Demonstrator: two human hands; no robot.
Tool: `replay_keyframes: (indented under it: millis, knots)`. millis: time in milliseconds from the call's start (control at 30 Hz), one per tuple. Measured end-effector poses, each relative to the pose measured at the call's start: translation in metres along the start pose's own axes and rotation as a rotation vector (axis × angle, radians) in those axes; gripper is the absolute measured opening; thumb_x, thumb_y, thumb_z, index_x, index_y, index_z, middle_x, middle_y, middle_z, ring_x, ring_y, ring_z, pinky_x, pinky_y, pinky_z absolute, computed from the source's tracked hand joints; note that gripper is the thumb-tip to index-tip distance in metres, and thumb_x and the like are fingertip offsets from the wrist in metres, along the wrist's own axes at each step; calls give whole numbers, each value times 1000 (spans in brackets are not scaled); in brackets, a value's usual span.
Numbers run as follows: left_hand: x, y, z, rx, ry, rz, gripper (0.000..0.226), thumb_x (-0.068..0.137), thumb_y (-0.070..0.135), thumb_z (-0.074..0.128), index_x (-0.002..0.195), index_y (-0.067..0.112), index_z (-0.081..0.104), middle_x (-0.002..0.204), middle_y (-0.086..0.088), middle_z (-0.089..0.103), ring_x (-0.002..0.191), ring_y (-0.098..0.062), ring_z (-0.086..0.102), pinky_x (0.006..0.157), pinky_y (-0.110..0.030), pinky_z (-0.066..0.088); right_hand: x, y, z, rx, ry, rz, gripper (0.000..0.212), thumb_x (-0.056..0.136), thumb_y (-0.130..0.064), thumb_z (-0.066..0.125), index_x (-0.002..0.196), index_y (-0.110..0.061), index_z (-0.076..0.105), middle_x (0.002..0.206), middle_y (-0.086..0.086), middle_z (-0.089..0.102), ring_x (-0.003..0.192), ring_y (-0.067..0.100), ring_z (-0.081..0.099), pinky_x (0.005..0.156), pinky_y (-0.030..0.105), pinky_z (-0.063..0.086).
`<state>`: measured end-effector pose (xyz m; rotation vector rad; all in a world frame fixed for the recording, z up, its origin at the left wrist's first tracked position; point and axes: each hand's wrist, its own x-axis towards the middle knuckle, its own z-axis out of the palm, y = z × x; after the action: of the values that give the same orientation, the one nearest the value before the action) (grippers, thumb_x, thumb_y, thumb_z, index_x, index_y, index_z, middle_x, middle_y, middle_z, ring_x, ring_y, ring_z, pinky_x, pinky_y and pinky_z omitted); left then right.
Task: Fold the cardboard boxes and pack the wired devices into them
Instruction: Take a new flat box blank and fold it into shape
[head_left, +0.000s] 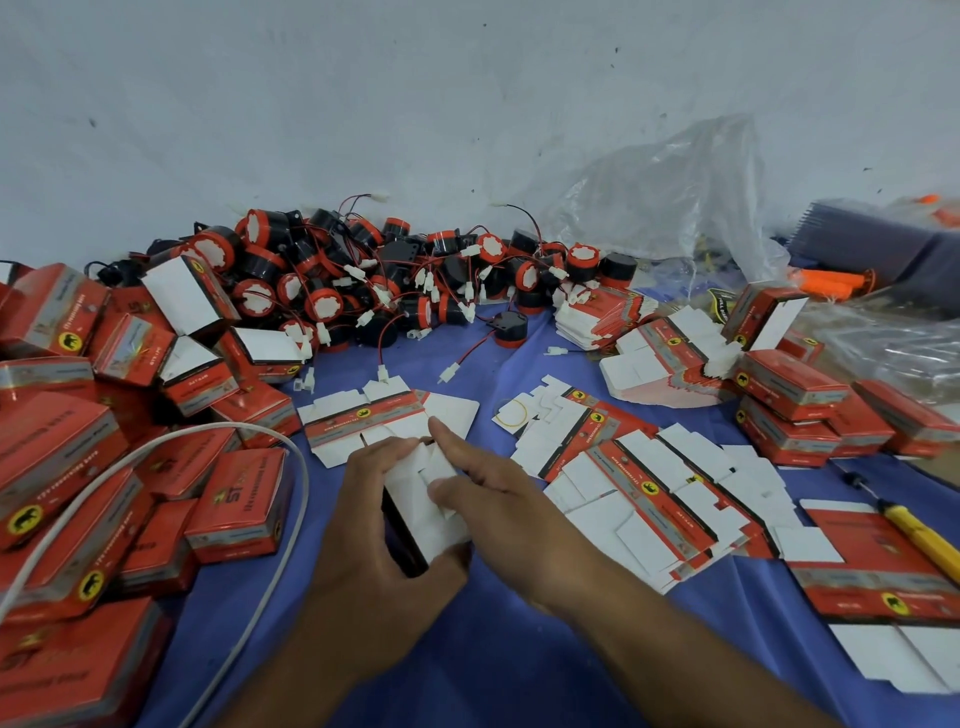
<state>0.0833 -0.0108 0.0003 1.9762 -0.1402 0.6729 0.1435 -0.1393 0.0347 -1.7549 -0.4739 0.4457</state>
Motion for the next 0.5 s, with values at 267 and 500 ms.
replay_keyframes:
  millis: [267, 500]
  knots:
    - [1, -3, 1, 5, 8, 46, 80, 67, 36, 79, 136, 15, 43, 133, 3, 51, 123, -12, 52, 97, -23, 47, 7, 5, -6, 152, -3, -50, 37, 103, -12, 53, 128, -38, 64, 129, -21, 65, 124, 3, 59, 110, 28, 45]
    - [3, 1, -1, 45, -13, 139, 85, 67, 32, 80, 138, 6, 41, 143, -1, 44, 135, -12, 44, 105, -23, 41, 0, 0, -15, -130, -17, -231, 49, 101, -30, 58, 137, -56, 38, 122, -23, 64, 101, 5, 68, 89, 30, 57]
